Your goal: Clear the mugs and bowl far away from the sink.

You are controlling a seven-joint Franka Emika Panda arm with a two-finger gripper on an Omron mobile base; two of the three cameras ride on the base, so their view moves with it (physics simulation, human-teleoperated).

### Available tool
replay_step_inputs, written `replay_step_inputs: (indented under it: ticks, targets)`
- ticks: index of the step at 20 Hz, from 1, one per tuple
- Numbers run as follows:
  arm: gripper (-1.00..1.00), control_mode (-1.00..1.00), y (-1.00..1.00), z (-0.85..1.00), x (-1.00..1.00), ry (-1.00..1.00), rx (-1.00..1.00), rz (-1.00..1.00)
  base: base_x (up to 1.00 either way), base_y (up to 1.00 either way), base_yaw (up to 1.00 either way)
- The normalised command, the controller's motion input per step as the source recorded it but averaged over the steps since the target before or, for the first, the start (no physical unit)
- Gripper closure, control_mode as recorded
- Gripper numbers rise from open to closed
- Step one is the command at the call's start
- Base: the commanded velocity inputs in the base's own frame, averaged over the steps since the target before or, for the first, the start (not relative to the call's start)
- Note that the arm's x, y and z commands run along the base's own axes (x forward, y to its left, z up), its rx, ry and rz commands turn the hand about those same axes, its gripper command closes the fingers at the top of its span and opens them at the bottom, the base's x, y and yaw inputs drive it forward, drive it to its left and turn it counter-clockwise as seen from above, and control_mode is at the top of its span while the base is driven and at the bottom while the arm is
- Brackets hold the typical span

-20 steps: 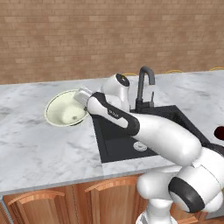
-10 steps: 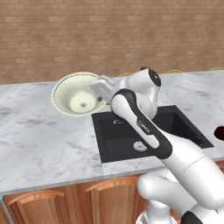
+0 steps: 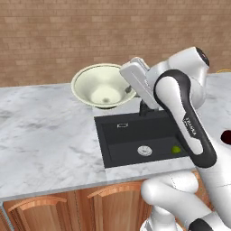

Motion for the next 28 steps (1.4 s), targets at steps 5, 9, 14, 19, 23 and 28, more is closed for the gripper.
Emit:
replay_step_inputs:
  ticks: [5, 9, 14, 19, 23, 28]
  targets:
    - [1.0, -1.0, -0.44, 0.0, -0.5, 0.0, 0.21, 0.0, 0.0, 0.0, 0.0]
    - [1.0, 1.0, -0.04, 0.0, -0.11, 0.0, 0.03, 0.0, -0.36, -0.02, 0.0]
    - [1.0, 1.0, 0.0, 0.0, 0.0, 0.0, 0.0, 0.0, -0.76, 0.0, 0.01]
    - [1.0, 1.0, 0.0, 0.0, 0.0, 0.0, 0.0, 0.0, -0.96, 0.0, 0.38]
    - [1.0, 1.0, 0.0, 0.0, 0.0, 0.0, 0.0, 0.0, -0.63, 0.0, 0.69]
    - [1.0, 1.0, 0.0, 0.0, 0.0, 0.0, 0.0, 0.0, -0.47, 0.0, 0.74]
